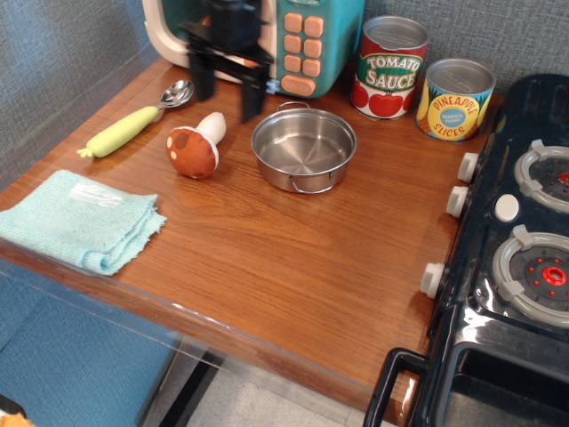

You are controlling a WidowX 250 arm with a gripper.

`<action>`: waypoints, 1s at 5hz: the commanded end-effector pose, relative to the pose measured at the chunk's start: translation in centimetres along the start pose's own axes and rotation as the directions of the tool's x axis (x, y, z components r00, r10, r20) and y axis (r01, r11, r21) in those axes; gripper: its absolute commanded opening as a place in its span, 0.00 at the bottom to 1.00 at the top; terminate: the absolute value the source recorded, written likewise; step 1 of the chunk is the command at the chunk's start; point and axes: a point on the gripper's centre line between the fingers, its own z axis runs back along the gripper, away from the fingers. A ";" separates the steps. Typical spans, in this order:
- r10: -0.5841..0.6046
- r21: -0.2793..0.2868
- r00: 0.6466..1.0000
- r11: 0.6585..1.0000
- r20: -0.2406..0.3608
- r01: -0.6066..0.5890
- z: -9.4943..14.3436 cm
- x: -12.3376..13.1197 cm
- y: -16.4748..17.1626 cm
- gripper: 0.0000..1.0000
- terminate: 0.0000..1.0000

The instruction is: Move the silver pot to the front corner opposite the blue rag.

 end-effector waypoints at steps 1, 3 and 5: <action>0.041 0.059 0.999 0.997 0.014 -0.042 0.8 2.2 -2.0 1.00 0.00; 0.070 0.070 0.997 0.995 -0.013 -0.069 -0.3 1.9 -2.4 1.00 0.00; 0.025 0.082 1.000 0.996 -0.014 -0.023 -1.4 1.6 -3.5 0.00 0.00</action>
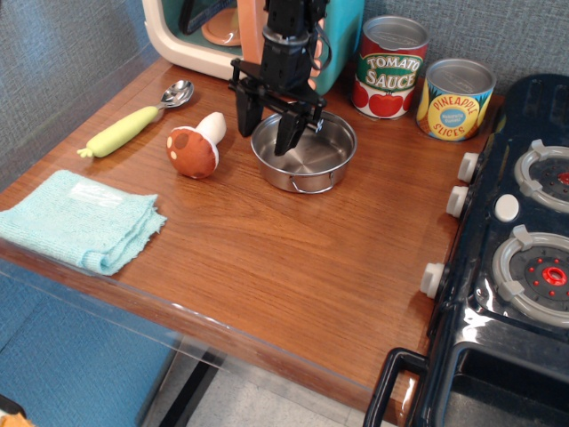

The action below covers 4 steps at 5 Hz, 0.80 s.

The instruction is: Move the silver pot to the front corner opposite the blue rag.

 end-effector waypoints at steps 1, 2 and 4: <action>-0.036 0.032 0.998 0.999 0.044 0.034 1.2 0.3 -0.7 0.00 0.00; -0.081 0.038 0.994 0.996 0.076 0.078 2.5 0.7 -1.0 0.00 0.00; -0.190 0.039 0.955 0.982 0.228 0.186 8.7 0.6 -2.2 0.00 0.00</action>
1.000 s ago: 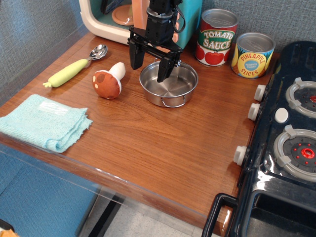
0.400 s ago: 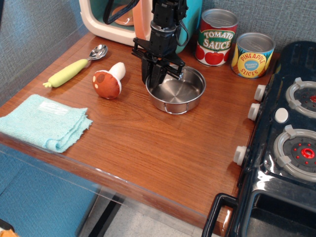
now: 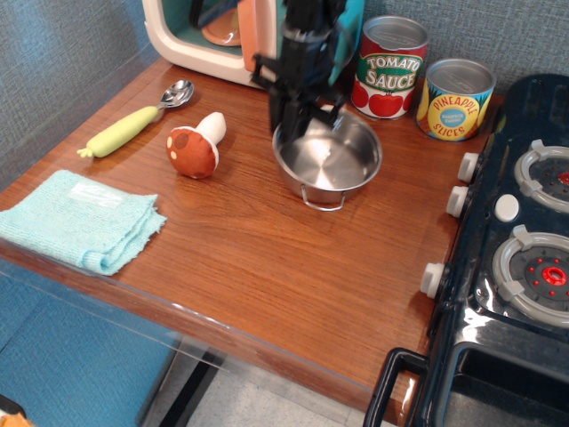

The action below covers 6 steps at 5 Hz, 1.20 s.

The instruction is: Move the silver pot to the front corner opposite the blue rag.

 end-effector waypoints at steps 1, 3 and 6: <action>-0.125 0.021 0.983 0.992 0.135 0.124 6.4 -1.9 -1.3 0.00 0.00; -0.232 -0.017 0.970 0.972 0.078 0.234 5.0 -7.2 -3.7 0.00 0.00; -0.332 -0.069 0.943 0.941 -0.014 0.330 1.5 -9.2 -7.4 0.00 0.00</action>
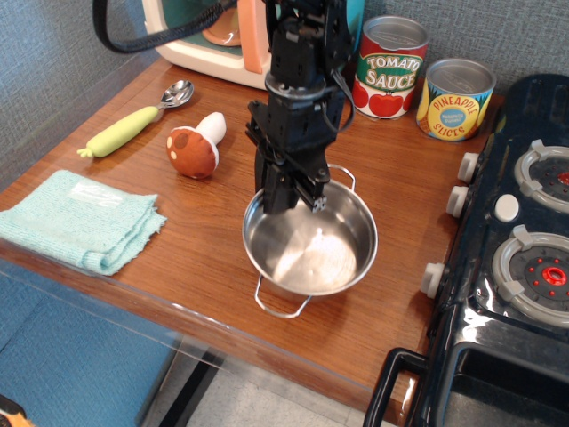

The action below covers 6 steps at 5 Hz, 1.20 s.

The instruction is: Move the silver pot to the front corner opposite the blue rag.

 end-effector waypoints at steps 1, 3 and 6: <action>-0.030 -0.006 1.000 1.000 -0.006 0.030 -0.8 0.8 -0.7 0.00 0.00; -0.024 0.016 1.000 1.000 -0.014 0.025 -0.8 0.9 -0.4 1.00 0.00; 0.052 0.107 0.994 0.992 0.092 -0.062 4.0 -0.5 -1.0 1.00 0.00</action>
